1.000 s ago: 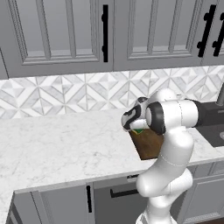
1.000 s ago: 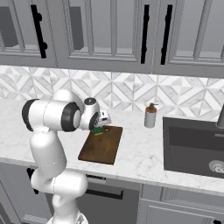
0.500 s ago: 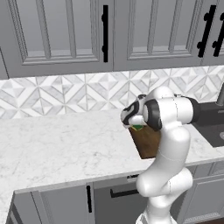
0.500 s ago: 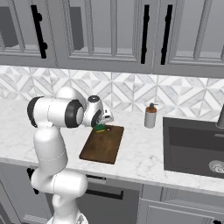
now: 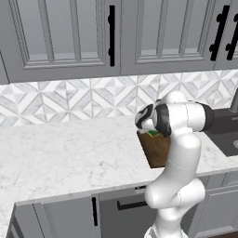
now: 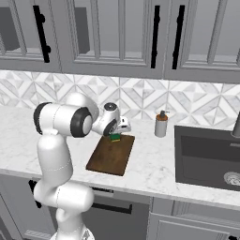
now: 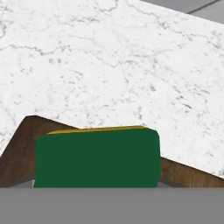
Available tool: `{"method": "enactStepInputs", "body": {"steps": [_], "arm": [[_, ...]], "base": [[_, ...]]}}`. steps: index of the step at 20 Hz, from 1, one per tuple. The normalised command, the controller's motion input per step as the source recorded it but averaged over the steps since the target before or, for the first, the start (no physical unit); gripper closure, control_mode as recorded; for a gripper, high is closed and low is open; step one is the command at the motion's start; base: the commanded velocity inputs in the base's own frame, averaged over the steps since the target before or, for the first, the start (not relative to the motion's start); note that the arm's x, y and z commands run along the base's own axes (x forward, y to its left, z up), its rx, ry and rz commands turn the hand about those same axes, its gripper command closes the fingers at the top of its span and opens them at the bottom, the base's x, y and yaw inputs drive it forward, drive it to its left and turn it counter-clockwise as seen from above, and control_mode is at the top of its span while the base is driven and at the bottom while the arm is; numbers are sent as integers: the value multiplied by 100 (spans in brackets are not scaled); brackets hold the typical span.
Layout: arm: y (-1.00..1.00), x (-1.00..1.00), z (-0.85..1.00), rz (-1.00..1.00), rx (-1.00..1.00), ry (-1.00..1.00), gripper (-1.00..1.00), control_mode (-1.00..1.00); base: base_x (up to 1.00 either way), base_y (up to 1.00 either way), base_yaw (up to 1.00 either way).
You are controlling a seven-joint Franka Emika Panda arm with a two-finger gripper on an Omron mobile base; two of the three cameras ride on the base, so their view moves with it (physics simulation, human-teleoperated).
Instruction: Pick up the sponge from the counter and clean the cutting board by briefly scrubbing or pressing down on the cutting board. Once finished, release the sponge.
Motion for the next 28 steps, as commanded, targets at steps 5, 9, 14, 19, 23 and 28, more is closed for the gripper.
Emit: {"method": "enactStepInputs", "body": {"steps": [5, 9, 14, 19, 23, 28], "arm": [[-20, 11, -34, -11, 0, 0, 100, -100], [-62, 0, -39, -10, 0, 0, 100, -100], [-61, 0, -30, -9, 0, 0, 100, -100], [-45, -3, -50, -9, 0, 0, 100, -100], [-61, -13, -16, -7, 1, -3, 100, -100], [-48, -19, -29, -7, 2, 0, 100, -100]], "base": [[0, 0, 0], [0, 0, 0], [0, 0, 0], [0, 0, 0], [0, 0, 0], [0, 0, 0]]}}
